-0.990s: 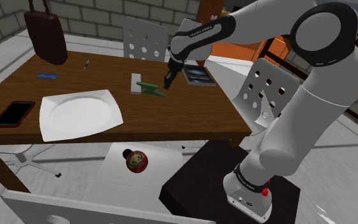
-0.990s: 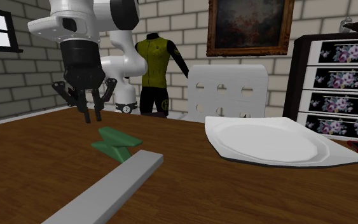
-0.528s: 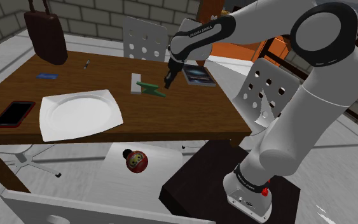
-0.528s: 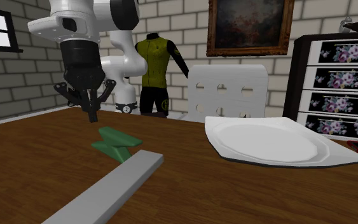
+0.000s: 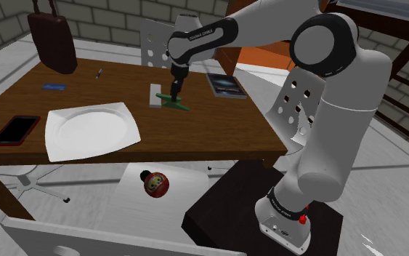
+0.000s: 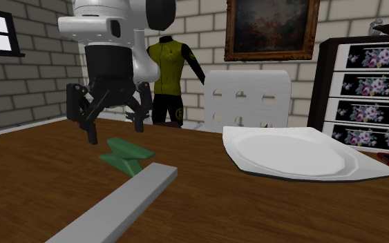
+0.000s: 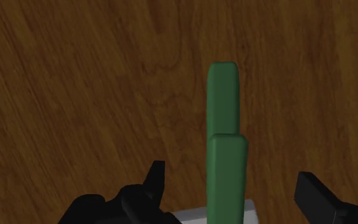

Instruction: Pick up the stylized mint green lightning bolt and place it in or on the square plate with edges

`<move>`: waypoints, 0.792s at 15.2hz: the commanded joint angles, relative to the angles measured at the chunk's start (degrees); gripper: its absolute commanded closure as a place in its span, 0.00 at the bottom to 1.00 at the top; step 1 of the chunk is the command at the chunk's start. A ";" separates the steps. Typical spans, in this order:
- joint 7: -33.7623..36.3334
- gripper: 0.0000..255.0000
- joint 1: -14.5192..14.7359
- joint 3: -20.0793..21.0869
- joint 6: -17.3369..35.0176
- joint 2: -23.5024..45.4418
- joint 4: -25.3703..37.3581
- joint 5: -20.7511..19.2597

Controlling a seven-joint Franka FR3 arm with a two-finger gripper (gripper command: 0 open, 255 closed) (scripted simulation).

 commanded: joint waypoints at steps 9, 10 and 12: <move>-0.87 0.00 0.24 0.55 3.23 4.91 0.76 -0.21; -0.87 0.00 0.24 0.55 3.23 4.91 0.77 -0.21; -0.87 0.00 0.24 0.55 3.23 4.91 0.77 -0.21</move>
